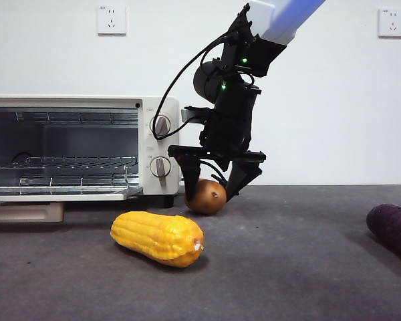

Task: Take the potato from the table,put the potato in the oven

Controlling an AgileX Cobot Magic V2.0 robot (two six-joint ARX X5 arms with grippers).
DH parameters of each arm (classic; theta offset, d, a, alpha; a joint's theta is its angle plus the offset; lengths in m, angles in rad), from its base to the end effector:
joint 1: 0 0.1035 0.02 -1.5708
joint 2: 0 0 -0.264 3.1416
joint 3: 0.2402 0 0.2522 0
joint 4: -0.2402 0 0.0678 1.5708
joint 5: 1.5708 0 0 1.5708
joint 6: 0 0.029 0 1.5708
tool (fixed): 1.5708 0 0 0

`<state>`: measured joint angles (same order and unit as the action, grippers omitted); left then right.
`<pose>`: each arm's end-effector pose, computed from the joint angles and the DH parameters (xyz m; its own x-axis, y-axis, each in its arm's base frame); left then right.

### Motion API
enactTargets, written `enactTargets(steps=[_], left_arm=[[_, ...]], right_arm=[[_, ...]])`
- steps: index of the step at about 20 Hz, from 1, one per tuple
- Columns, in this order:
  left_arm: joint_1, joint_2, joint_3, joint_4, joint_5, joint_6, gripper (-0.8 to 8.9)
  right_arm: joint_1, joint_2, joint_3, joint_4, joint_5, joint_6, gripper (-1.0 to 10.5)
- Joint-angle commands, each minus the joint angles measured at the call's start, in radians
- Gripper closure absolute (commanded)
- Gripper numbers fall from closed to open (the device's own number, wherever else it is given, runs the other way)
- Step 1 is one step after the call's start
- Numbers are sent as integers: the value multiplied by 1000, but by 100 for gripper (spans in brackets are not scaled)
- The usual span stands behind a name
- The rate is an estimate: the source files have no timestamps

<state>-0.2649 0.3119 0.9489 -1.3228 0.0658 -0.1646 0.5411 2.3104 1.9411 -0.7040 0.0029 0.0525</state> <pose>0.0042 -0.0031 0.3172 0.7281 -0.2656 -0.6319 0.2060 0.9640 -0.1679 0.4237 0.2545 0.1810 0.4106 0.2433 -0.8788 -0.4736 0.8804 0.0225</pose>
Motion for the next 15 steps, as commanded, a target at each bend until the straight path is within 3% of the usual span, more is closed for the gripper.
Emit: enactTargets(steps=[1,7,11,15], left_arm=[[-2,-3,-5,5,19,38,819],[-2,-3,-5,5,126,143,819],[-2,-3,-5,5,265,200,819],[-2,-3,-5,5,380,230,819]], right_arm=[[2,21,3,-13,-14,0,895],[9,-1,173,-268,-57,23,895],[32,-6,342,-478,-288,33,895],[105,-6,386,-532,-441,33,892]])
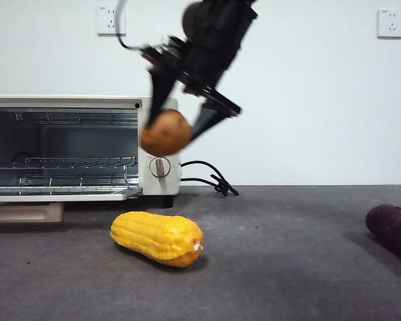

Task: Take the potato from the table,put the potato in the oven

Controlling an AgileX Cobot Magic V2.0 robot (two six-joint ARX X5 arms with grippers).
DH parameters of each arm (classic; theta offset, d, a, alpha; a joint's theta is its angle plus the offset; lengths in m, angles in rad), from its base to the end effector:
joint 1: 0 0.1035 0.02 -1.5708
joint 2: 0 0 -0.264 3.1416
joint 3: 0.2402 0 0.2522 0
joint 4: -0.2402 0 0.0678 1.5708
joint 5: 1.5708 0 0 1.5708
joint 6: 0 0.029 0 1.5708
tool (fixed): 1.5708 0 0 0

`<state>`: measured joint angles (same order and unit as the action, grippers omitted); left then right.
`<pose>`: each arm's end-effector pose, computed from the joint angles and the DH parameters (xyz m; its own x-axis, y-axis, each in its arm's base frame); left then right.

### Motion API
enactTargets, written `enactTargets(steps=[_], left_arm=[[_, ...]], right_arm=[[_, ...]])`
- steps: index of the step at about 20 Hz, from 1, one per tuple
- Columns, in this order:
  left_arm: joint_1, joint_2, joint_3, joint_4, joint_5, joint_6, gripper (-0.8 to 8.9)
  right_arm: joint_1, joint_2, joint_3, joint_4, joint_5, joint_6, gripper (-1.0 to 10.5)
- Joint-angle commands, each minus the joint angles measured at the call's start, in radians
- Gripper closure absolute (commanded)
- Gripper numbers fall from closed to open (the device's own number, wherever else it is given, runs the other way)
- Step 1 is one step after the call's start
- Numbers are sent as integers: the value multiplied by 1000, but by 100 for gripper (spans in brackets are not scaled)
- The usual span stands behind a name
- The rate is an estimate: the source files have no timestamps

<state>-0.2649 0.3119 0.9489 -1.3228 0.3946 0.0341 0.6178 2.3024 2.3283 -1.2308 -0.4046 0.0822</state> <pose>0.0001 -0.0116 0.3186 0.5889 -0.5581 -0.5846 0.5494 0.8069 -0.2169 0.3794 0.2836 0.2781 0.0401 0.5114 -0.8584 -0.5826 0.7099 0.3957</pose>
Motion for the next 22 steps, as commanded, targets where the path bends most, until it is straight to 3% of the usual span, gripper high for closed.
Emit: enactTargets(steps=[1,5,11,16,20,22], left_arm=[[-2,-3,-5,5,84,45,819],[-2,-3,-5,5,68,56,819],[-2,-3,-5,5,-167,61,819],[-2,-3,-5,6,-339,67,819],[-2,-3,-5,19,-472,64,819],[-2,-3,-5,52,-531,56,819]], right_arm=[[51,2,-1,-2,-46,3,885],[150,2,-1,103,-34,-30,885],[225,2,-1,294,-15,-29,885],[266,2,-1,439,97,-29,885],[272,2,-1,529,137,-22,885],[272,3,-1,561,209,-6,885]])
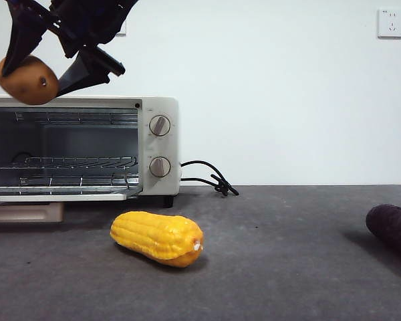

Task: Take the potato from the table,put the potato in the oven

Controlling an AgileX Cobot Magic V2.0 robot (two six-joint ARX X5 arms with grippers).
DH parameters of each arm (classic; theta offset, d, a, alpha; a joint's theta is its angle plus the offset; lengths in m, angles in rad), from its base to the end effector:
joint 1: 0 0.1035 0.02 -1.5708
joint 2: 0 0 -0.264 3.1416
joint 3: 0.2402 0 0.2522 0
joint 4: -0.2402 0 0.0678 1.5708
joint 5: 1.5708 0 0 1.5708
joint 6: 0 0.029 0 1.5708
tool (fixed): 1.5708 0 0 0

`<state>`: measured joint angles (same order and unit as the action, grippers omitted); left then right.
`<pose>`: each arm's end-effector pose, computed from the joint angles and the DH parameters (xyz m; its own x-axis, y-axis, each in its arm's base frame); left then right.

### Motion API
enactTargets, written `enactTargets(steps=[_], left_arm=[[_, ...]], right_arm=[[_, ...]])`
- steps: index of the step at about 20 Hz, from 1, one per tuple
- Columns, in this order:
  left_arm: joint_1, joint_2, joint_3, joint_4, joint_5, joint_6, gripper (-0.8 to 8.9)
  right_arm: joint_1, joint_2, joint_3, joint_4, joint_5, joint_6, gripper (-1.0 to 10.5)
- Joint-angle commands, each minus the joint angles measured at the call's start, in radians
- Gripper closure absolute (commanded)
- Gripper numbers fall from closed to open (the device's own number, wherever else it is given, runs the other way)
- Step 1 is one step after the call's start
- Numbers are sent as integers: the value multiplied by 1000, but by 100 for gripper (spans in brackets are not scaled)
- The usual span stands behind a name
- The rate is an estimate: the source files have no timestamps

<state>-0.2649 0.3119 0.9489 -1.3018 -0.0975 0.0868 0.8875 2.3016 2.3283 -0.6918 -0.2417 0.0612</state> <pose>0.0066 0.0011 0.3188 0.7815 -0.1111 -0.6140 0.2375 0.9629 0.1281 0.3198 0.4038 0.3074 0.2967 0.7436 -0.5992 -0.8464 0.4954 0.1956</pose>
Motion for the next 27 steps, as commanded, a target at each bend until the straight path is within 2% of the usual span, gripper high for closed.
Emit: enactTargets(steps=[1,2,7,20,23,27], left_arm=[[-2,-3,-5,50,-60,3,819],[-2,-3,-5,71,-64,3,819],[-2,-3,-5,122,-64,3,819],[-2,-3,-5,90,-64,-2,819],[-2,-3,-5,83,-63,-9,819],[-2,-2,-5,84,-61,-29,819]], right_arm=[[2,5,-1,40,88,14,886],[2,6,-1,68,130,13,885],[-6,27,-1,175,211,5,889],[-51,175,-1,262,209,52,951],[-59,191,-1,289,247,52,951],[-70,216,-1,336,250,52,951]])
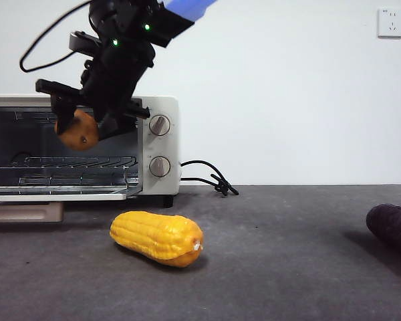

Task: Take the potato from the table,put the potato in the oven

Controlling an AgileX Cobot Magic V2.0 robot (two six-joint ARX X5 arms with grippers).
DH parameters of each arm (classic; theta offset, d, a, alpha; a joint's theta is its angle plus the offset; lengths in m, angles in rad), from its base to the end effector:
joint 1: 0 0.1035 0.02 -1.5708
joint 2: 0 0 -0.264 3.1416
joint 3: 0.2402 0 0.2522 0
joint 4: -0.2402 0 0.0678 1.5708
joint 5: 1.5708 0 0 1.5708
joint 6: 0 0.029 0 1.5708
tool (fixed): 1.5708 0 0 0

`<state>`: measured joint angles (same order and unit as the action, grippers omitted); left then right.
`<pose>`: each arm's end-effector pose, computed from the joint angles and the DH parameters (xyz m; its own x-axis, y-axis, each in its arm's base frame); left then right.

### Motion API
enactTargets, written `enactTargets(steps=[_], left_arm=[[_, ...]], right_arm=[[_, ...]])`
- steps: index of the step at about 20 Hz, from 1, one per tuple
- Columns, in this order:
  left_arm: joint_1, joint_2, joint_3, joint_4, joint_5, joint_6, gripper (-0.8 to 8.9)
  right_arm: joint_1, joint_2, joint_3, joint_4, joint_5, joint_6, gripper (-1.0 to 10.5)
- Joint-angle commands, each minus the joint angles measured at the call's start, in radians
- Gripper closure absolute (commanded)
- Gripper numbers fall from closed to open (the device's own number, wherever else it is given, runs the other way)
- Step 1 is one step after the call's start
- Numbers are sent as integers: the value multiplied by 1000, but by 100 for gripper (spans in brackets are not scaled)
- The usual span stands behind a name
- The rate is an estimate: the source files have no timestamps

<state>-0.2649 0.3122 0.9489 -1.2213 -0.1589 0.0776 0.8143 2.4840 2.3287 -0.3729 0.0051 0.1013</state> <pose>0.0113 0.0017 0.3253 0.8361 -0.0629 -0.5449 0.1721 0.9733 0.1517 0.3871 0.4100 0.2375 0.5965 0.6246 -0.5040 -0.6855 0.7231 0.0848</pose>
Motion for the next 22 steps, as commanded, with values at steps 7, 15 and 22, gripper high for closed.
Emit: enactTargets(steps=[7,15,22], left_arm=[[-2,-3,-5,-17,1,-49,819],[-2,-3,-5,-45,1,-50,819],[-2,-3,-5,-62,1,-59,819]], right_arm=[[-17,68,-2,38,17,16,951],[-17,68,-2,61,39,9,842],[-17,68,-2,99,64,-1,374]])
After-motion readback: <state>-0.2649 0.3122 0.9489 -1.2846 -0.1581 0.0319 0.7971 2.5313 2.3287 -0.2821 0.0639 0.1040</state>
